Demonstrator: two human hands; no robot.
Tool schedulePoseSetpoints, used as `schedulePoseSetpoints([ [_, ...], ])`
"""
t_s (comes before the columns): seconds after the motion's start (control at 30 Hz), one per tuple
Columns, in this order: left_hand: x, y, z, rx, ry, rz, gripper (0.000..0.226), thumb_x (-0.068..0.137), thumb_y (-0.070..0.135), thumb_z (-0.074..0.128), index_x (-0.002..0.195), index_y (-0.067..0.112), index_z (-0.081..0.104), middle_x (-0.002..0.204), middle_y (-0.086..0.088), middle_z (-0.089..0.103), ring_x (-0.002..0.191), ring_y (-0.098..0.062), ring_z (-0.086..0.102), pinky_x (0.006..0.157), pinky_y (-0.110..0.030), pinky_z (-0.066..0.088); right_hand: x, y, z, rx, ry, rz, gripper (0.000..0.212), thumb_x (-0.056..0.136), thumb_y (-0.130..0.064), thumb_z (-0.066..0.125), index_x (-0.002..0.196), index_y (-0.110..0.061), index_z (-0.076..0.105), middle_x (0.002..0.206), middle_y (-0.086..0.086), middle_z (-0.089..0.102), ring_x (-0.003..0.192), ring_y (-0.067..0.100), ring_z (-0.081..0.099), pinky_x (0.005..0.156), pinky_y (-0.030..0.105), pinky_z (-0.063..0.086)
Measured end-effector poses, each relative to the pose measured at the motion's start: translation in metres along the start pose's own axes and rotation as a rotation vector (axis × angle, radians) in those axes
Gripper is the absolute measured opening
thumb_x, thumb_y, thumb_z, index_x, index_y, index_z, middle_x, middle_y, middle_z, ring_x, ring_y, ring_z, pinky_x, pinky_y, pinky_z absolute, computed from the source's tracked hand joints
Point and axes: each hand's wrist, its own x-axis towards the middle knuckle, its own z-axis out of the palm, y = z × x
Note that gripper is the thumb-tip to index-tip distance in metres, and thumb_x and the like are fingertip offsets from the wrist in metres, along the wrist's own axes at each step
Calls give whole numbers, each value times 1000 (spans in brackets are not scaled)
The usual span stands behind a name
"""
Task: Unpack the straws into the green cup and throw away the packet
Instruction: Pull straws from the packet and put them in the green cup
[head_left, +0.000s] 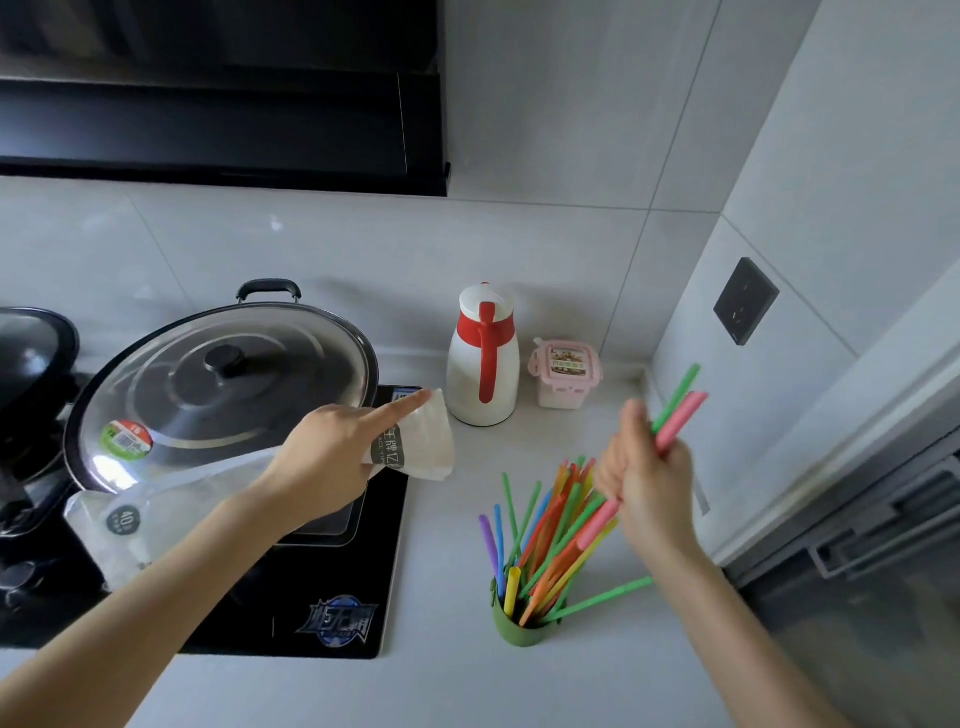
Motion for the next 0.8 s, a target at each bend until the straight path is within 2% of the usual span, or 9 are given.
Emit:
schedulePoseSetpoints([
  [0.1,1,0,1,-6,2,-1,92,53,-1,81,130,30,42,72,-1,71,55,-29,60,51,-23,42,-13,31,11,-83,-50,15,54,88,-41,52,41,-23,32,36,-7,27,34,13,22,42,29,20],
  [0.23,2,-1,3,-4,-8,-13,91,52,-2,81,130,28,45,68,0,68,52,-27,58,50,-21,37,-24,59,17,-186,-103,7,48,87,-38,59,47,-18,42,40,-1,37,37,17,35,45,33,33],
  [0.3,4,-1,4,-7,-11,-15,92,53,-1,81,131,29,43,69,1,68,53,-27,58,50,-21,37,-27,64,16,-233,-107,15,45,83,-33,62,51,-3,50,46,9,48,45,21,48,55,35,44],
  [0.37,4,-1,5,-15,-5,-16,92,54,0,81,131,31,41,72,2,69,53,-27,57,50,-22,37,-25,65,13,-257,-91,10,39,84,-21,65,60,8,53,54,15,55,54,22,54,65,35,48],
  [0.43,5,-1,5,-24,-3,-17,92,55,0,81,132,32,40,73,2,70,54,-27,57,50,-22,38,-22,62,10,-261,-70,-22,24,83,-16,68,67,-1,59,59,10,60,60,20,58,69,32,49],
  [0.5,7,-1,4,-22,-4,-10,91,55,0,81,132,31,41,73,1,70,54,-27,57,50,-23,39,-19,55,8,-243,-51,-48,15,83,-18,69,72,-12,60,63,7,62,63,19,61,66,28,51],
  [0.67,11,1,2,-17,-6,-15,89,56,2,80,132,29,43,73,2,69,54,-27,55,51,-21,34,-18,45,11,-290,-22,-172,32,94,-16,50,68,3,54,58,12,58,58,20,57,61,20,47],
  [0.73,12,3,0,-23,2,-3,89,56,1,81,132,28,44,74,2,69,54,-27,55,51,-21,35,-21,49,12,-355,-70,-172,39,97,-16,43,66,6,54,58,13,58,55,8,57,60,12,43],
  [0.8,14,6,-4,-25,9,9,88,55,1,81,131,27,44,74,2,69,54,-28,56,52,-21,36,-23,58,13,-421,-153,-102,42,95,-25,40,68,3,59,61,4,60,57,0,58,60,8,40],
])
